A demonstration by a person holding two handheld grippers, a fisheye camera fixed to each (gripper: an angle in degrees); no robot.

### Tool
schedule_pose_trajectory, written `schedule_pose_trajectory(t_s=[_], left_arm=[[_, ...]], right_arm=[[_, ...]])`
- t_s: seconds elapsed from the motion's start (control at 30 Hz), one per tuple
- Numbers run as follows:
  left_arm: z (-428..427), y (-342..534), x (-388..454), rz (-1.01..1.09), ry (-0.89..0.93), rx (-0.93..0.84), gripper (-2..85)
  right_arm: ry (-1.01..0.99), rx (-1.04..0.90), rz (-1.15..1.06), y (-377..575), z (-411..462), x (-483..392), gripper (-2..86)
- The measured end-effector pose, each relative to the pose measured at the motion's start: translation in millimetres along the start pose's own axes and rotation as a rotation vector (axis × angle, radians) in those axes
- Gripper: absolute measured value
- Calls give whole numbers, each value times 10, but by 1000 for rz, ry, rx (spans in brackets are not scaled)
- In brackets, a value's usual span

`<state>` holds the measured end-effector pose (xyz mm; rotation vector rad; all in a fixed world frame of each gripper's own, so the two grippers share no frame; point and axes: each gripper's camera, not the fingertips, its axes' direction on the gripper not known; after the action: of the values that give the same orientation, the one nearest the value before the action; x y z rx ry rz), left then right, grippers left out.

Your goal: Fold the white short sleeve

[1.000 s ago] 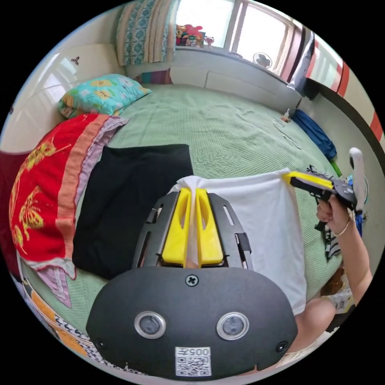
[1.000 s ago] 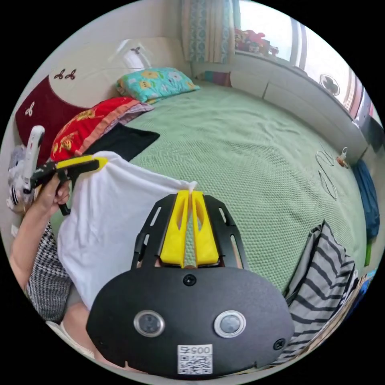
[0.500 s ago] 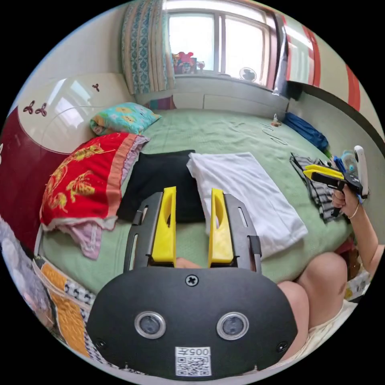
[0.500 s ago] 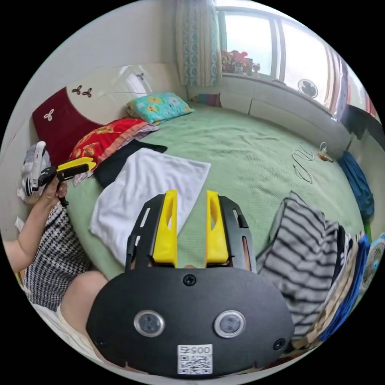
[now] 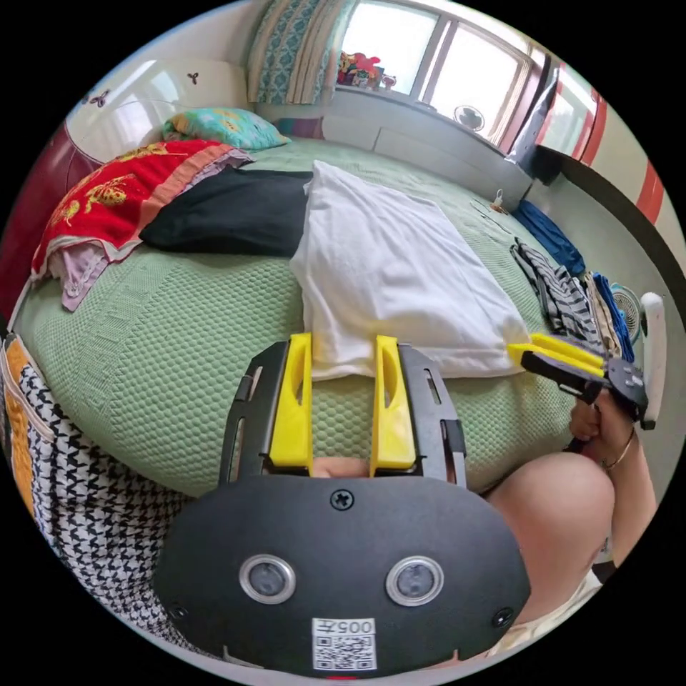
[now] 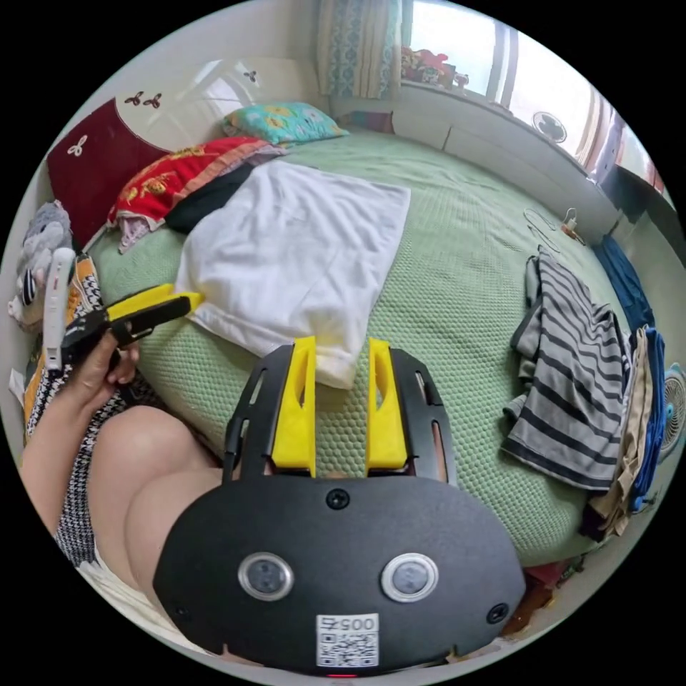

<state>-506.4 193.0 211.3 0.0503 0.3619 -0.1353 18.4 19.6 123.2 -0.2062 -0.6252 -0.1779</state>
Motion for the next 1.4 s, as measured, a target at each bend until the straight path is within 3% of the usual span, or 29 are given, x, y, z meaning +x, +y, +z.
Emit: schedule_pose_trajectory(t_s=[0.13,0.23,0.53,1.03,1.23,1.4], left_arm=[[32,-104,-27,14,98,-91,72],[-182,-130,23,43,91,-57,48],[-647,289,140,85,193,-157,47],[-908,806,159,51,271,-138,48],[-922,452,237,133,189,-134,49],[-530,-351,35,72,248,-210,50]], right_arm=[[-17,34,-21,52,-35,-2,4],[-32,49,-20,59,-241,60,-9],[-136,8,-13,492,-1004,249,-11],[-294,22,83,952,-1657,739,-11],[-294,30,62,714,-1839,841,-11],[-253,14,36,-177,-1862,1046,-11]])
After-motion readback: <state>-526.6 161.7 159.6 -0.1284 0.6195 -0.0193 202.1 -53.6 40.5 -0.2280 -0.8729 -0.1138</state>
